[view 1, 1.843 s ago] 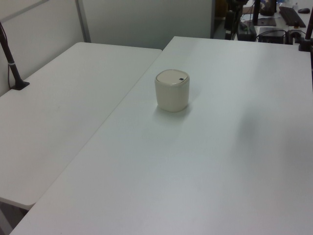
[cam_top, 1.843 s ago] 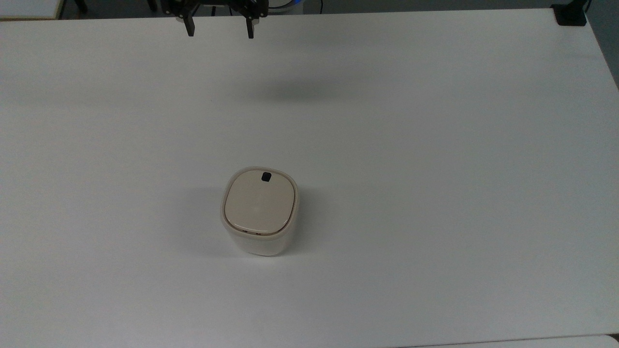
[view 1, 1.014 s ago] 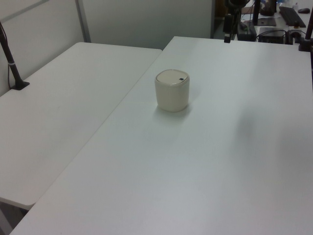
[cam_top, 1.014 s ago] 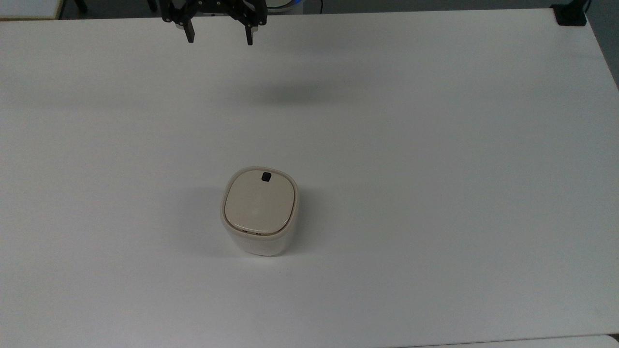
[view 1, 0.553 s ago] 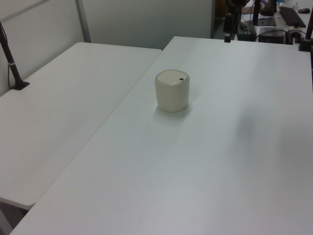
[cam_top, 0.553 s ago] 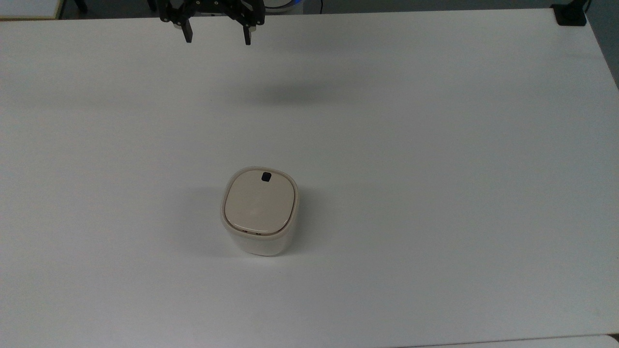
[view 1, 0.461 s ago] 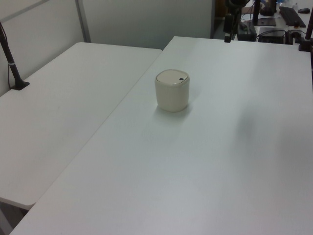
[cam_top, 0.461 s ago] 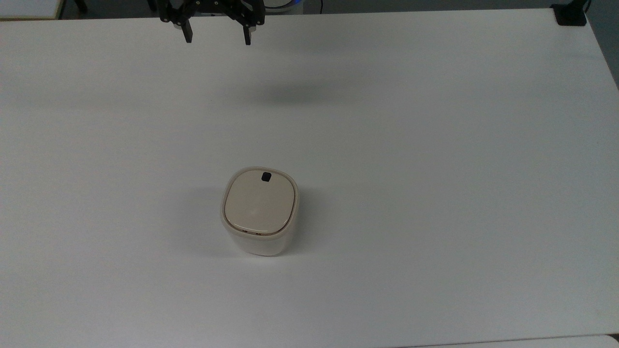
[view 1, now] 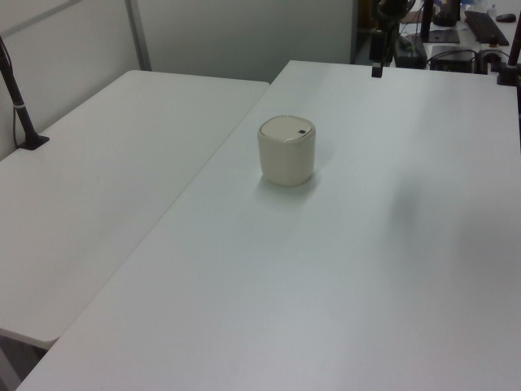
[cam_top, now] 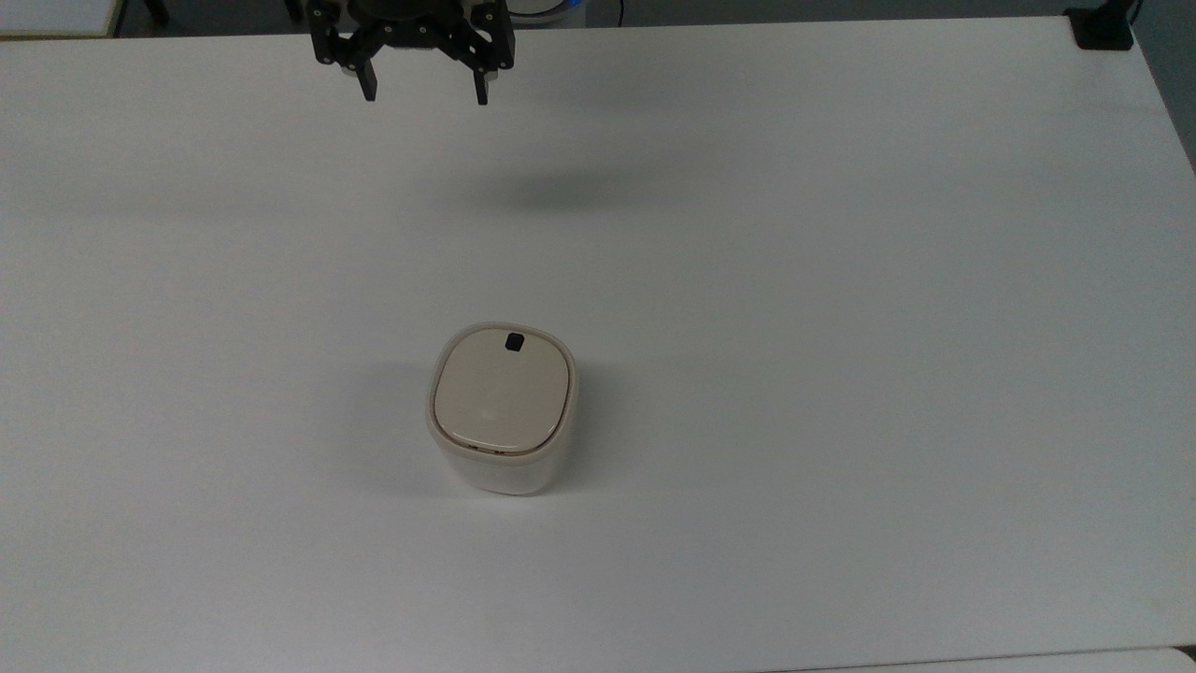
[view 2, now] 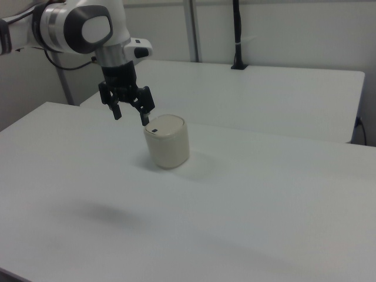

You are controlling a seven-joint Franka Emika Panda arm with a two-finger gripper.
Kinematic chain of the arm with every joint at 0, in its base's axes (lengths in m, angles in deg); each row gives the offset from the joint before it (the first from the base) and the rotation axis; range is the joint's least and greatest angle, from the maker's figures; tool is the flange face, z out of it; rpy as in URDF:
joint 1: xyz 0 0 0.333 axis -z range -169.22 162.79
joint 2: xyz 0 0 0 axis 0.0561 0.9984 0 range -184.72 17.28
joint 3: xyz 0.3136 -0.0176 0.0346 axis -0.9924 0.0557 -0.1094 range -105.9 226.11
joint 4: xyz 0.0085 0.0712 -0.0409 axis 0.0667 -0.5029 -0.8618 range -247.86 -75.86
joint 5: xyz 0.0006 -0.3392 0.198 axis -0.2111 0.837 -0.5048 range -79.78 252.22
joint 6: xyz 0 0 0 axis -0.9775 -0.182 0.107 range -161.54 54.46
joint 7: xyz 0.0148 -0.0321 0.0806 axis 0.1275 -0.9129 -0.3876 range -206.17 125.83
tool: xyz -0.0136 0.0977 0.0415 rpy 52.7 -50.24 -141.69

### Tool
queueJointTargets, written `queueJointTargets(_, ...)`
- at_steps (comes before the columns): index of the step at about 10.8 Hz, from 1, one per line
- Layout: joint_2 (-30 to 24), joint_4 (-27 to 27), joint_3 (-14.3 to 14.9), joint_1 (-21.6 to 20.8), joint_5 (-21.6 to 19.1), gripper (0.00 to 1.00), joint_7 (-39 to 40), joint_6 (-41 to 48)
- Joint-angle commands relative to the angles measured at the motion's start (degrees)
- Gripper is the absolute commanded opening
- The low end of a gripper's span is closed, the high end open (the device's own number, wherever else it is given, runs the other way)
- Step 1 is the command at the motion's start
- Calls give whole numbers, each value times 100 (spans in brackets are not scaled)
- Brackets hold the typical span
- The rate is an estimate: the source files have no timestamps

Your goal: Open the trash bin

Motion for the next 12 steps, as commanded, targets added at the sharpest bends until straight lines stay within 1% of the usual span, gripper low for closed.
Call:
queueJointTargets(1,253,120,14,-77,-2,100,91,-87)
queueJointTargets(2,358,163,5,-77,-28,100,56,-226)
queueJointTargets(3,463,338,5,-86,-90,95,38,-436)
queueJointTargets(4,551,357,5,-95,-90,80,108,-499)
queueJointTargets(6,578,357,48,-77,-151,24,248,-728)
queueJointTargets(7,596,357,49,-68,-326,9,292,-850)
queueJointTargets(8,640,340,49,-77,-354,1,328,-1208)
queueJointTargets(12,1166,375,-12,-138,-363,0,311,-2509)
